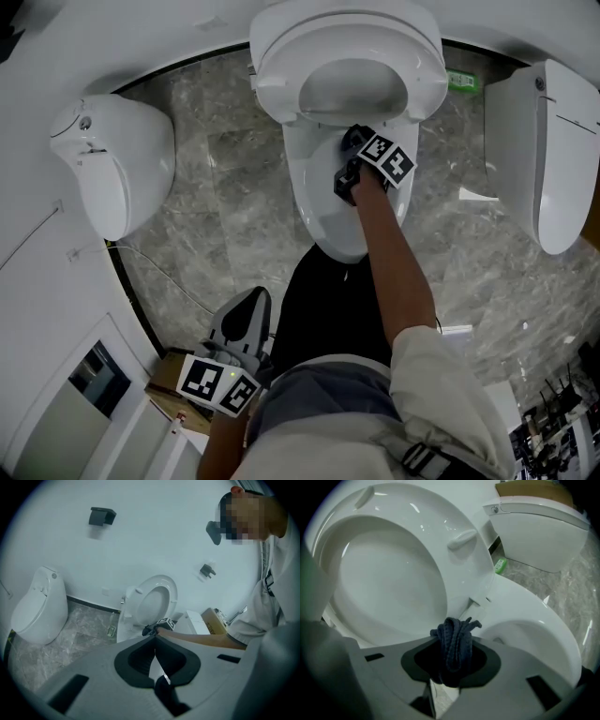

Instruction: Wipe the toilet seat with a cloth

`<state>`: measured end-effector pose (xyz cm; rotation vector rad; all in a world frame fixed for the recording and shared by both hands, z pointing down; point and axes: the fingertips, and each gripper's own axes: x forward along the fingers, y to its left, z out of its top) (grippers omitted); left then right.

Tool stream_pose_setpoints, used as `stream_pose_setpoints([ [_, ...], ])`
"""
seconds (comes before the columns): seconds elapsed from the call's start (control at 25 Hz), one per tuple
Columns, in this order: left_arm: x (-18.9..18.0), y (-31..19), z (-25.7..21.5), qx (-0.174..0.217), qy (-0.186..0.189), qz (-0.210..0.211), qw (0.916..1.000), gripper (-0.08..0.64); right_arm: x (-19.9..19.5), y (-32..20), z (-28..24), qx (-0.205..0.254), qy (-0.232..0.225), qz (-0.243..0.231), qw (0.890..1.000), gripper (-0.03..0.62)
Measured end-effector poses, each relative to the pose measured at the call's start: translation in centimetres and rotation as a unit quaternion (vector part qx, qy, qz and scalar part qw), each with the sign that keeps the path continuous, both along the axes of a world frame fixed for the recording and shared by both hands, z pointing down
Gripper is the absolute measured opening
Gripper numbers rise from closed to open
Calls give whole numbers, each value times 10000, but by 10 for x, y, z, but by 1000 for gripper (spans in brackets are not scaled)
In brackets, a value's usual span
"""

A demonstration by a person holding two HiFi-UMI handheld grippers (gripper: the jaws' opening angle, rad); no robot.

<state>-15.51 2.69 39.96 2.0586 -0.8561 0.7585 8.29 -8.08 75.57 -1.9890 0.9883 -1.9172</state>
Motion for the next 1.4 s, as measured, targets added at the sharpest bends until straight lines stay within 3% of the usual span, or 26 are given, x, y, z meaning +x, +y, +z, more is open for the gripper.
stream_pose_setpoints([
  [0.64, 72, -9, -34, 299, 519, 360, 9976, 9, 79, 21, -53, -93, 410, -79, 9991, 94],
  [1.4, 91, -7, -68, 595, 972, 85, 9935, 9, 116, 5, -143, 203, 987, -647, 9928, 94],
])
